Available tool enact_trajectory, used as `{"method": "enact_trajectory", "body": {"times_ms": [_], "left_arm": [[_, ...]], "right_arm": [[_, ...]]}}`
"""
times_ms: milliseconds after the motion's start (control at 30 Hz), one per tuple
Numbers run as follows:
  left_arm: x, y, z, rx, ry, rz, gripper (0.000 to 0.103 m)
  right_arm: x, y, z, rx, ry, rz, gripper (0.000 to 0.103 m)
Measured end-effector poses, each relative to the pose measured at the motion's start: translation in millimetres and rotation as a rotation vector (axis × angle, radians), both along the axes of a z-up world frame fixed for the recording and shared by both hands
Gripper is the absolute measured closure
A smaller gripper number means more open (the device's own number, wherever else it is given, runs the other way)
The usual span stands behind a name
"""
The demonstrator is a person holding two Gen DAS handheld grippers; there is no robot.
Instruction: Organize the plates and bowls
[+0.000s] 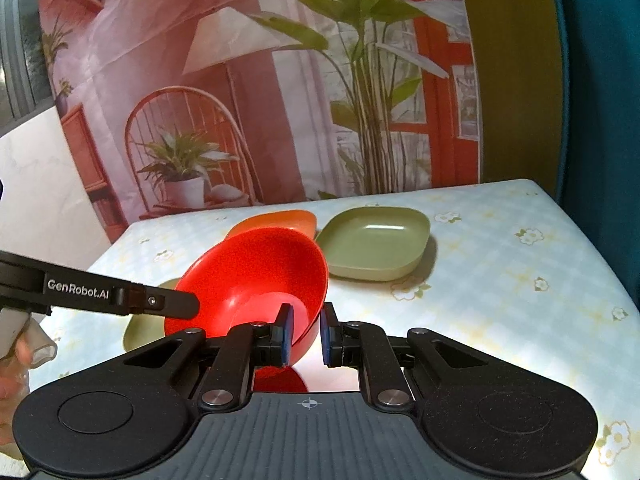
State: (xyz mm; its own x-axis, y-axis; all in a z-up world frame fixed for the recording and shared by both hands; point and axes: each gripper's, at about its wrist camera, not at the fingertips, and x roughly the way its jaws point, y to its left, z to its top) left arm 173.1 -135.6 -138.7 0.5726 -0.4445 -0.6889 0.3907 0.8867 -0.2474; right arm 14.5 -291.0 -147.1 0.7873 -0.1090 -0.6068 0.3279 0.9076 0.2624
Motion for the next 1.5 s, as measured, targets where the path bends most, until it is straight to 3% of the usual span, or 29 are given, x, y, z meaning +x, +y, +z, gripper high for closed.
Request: {"method": "enact_trajectory", "body": {"times_ms": [333, 600, 1500], "left_arm": [[-20, 19, -16, -0.010, 0.053, 0.033, 0.093], [-30, 24, -22, -0.018, 0.077, 0.045, 0.093], [-29, 18, -39, 0.012, 0.139, 0.046, 0.091]], "right_arm": [[-9, 24, -2, 0.010, 0.045, 0.028, 0.090], [-19, 28, -13, 0.087, 0.077, 0.020, 0.090], [-17, 30, -30, 0.090, 0.124, 0.024, 0.087]]}}
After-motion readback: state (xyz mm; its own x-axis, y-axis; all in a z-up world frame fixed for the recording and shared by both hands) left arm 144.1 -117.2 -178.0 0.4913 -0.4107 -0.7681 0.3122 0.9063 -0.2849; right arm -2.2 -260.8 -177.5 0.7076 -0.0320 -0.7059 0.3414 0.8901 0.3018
